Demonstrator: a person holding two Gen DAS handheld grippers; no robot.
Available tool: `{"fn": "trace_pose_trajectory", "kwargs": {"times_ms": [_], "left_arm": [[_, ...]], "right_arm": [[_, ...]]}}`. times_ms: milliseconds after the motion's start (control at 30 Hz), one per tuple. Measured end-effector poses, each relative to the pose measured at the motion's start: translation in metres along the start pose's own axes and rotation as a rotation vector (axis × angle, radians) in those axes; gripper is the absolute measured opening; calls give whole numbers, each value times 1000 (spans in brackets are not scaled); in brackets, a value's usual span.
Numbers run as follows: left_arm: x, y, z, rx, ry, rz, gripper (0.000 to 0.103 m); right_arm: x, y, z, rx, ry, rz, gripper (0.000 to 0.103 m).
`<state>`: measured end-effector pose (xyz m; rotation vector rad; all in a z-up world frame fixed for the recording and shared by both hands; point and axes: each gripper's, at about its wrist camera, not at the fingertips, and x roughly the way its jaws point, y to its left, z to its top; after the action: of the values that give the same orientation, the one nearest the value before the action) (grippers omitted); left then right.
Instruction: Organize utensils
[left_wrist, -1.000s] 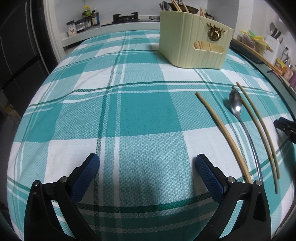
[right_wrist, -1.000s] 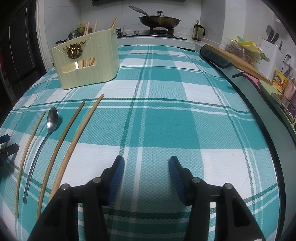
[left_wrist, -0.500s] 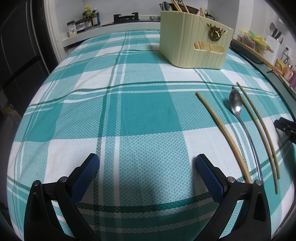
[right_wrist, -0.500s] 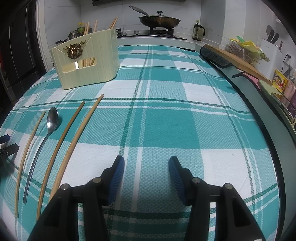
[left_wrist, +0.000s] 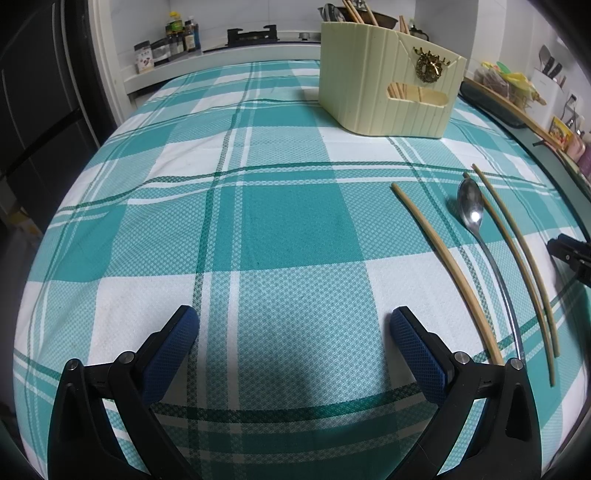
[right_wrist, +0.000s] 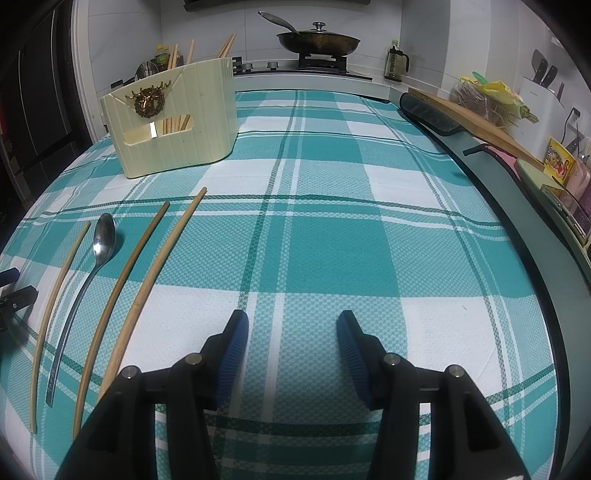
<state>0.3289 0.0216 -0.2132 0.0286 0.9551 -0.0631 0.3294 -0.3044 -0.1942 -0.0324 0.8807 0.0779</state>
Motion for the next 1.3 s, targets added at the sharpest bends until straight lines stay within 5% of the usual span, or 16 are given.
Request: {"fn": "trace_pose_trajectory", "kwargs": {"times_ms": [833,1033,1300], "left_arm": [[-7,2,-1,-34,-2,7,101],[-29,-31,2,-86,0,-193,100],[-8,-77,10,-3,19,-37,87]], "right_arm": [[0,0,0,1,-1,0,52],[0,-1,0,1,-1,0,52],[1,0,0,5,-1,4,52]]}}
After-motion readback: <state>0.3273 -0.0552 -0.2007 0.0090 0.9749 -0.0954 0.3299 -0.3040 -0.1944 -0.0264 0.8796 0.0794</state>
